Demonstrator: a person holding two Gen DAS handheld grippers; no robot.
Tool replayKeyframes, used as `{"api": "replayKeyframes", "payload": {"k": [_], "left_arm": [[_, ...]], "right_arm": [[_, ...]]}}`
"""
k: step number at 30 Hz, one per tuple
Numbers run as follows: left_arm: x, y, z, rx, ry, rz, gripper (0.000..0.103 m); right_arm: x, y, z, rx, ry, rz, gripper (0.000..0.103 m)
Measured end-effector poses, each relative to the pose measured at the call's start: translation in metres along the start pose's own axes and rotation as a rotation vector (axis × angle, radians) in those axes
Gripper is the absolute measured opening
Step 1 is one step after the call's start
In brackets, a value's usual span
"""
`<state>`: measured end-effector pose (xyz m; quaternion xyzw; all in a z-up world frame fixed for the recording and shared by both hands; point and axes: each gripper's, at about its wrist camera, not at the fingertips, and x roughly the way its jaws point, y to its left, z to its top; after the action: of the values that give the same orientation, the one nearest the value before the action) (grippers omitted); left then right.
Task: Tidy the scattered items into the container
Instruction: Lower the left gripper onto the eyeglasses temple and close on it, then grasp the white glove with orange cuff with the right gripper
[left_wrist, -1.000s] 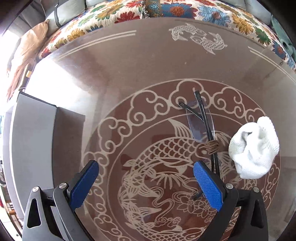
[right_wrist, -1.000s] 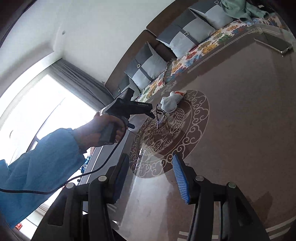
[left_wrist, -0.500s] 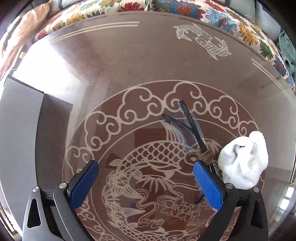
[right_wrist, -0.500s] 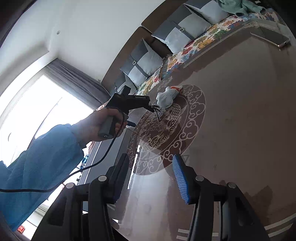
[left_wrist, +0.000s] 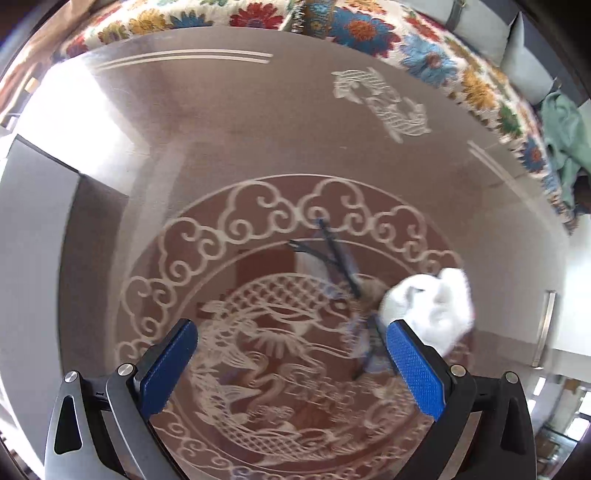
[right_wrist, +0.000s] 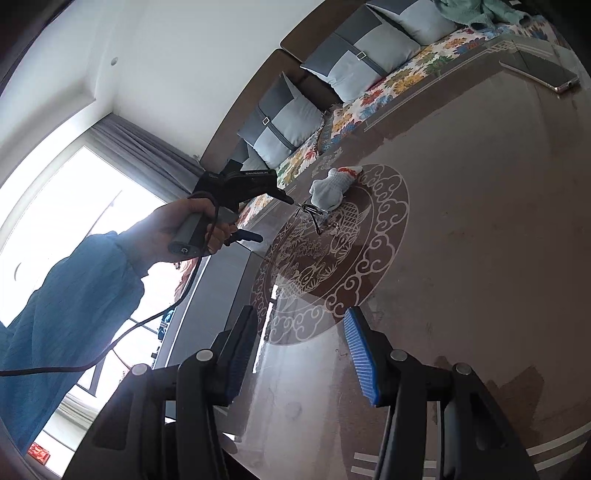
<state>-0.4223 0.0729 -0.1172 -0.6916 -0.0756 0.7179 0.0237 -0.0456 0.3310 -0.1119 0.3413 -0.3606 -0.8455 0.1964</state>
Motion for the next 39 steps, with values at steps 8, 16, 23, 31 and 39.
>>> {"api": "replayKeyframes", "payload": {"k": [8,16,23,31,39], "left_arm": [[0.026,-0.015,-0.007,-0.064,0.028,-0.11,0.1],[0.033,-0.003,-0.006,-0.179,0.019,-0.229,0.065],[0.036,0.004,-0.016,-0.218,0.038,-0.334,0.012],[0.006,0.006,-0.038,-0.034,-0.02,-0.29,0.011],[-0.045,0.03,-0.153,0.267,-0.331,-0.154,0.011]], "right_arm": [[-0.001,-0.001,0.0,-0.005,-0.004,-0.021,0.05],[0.003,-0.004,0.001,0.009,0.01,-0.018,0.05],[0.005,-0.003,0.0,0.0,0.014,-0.027,0.05],[0.007,0.0,0.0,-0.037,0.019,-0.025,0.05],[0.01,-0.003,-0.001,-0.052,0.018,-0.069,0.05]]}}
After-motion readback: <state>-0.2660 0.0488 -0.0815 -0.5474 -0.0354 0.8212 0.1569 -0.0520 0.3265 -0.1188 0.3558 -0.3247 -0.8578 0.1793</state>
